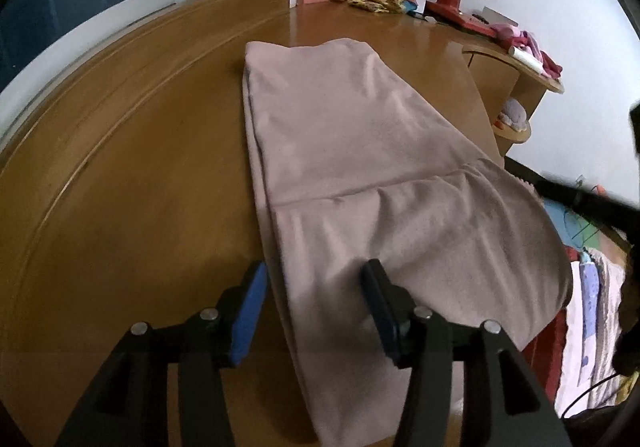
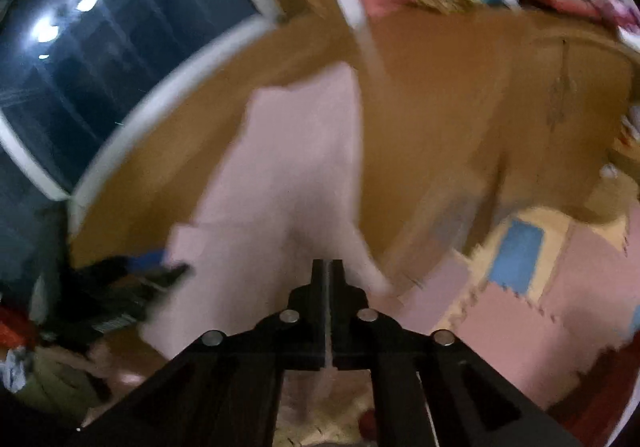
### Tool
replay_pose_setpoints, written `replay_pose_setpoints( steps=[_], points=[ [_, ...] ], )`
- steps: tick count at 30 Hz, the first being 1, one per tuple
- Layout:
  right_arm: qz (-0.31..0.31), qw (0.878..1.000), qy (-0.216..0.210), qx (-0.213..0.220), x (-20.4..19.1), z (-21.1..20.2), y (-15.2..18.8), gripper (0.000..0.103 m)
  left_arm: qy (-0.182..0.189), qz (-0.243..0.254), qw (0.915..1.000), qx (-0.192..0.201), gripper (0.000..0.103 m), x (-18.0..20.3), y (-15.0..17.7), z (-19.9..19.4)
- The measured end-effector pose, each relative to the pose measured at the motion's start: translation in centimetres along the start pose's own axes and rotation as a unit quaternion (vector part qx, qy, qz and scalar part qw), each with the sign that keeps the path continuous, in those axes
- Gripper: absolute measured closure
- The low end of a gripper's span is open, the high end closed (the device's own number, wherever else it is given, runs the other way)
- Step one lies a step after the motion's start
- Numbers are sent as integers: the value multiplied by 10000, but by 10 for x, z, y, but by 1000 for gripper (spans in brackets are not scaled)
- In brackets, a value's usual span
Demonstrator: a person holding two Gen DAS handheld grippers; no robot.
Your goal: Fold clothes
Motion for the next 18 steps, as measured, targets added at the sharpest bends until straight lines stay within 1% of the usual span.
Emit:
replay_pose_setpoints(
  steps=[1, 2, 3, 4, 5, 6, 7, 8, 10, 13, 14, 15, 17, 18],
  points=[
    [-107, 9999, 31, -48, -7, 7, -8, 85, -44, 31, 10000, 9, 54, 2, 0, 0],
    [-202, 9997, 74, -122, -13, 15, -17, 68, -86, 59, 9999, 19, 54, 3, 0, -1],
    [-184, 9996, 87, -182, -12, 22, -22, 63, -116, 60, 9999, 31, 53, 4, 0, -1],
    [-87, 9995, 12, -300, -8, 31, -24, 63, -134, 34, 9999, 46, 51, 3, 0, -1],
    [24, 9990, -83, -434, -3, 41, -26, 67, -147, 6, 9999, 62, 50, 2, 1, -1],
    [142, 9987, -153, -473, 0, 46, -26, 81, -129, -31, 9999, 79, 49, 1, 2, -1],
    [262, 9982, -217, -487, 3, 51, -25, 94, -120, -89, 9998, 89, 47, -1, 2, 0],
    [382, 9976, -281, -501, 7, 55, -25, 94, -136, -126, 9998, 98, 43, -2, 2, 0],
    [333, 9984, -141, -445, 9, 55, -21, 94, -163, -215, 9996, 116, 38, -5, 2, 2],
    [242, 9985, -48, -492, 8, 59, -22, 91, -127, -199, 9996, 119, 38, -5, 2, 1],
    [156, 9986, 3, -507, 7, 57, -24, 88, -139, -159, 9997, 130, 38, -5, 2, 0],
    [121, 9990, 49, -433, 7, 51, -23, 87, -151, -118, 9997, 142, 37, -4, 2, -1],
    [80, 9996, 139, -238, 8, 35, -20, 76, -174, -36, 9997, 165, 36, -4, 3, -4],
    [60, 9997, 183, -140, 8, 27, -19, 72, -182, -1, 9997, 178, 36, -3, 3, -5]
  ],
)
Point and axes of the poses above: each gripper's, at about its wrist camera, not at the fingertips, and z roughly the way its jaws point, x to its right, y to its underside, the point moved 2 cm from there along z, roughly the way its jaws point, and after that the axes turned 8 degrees about -x, right-handed, at the moved point
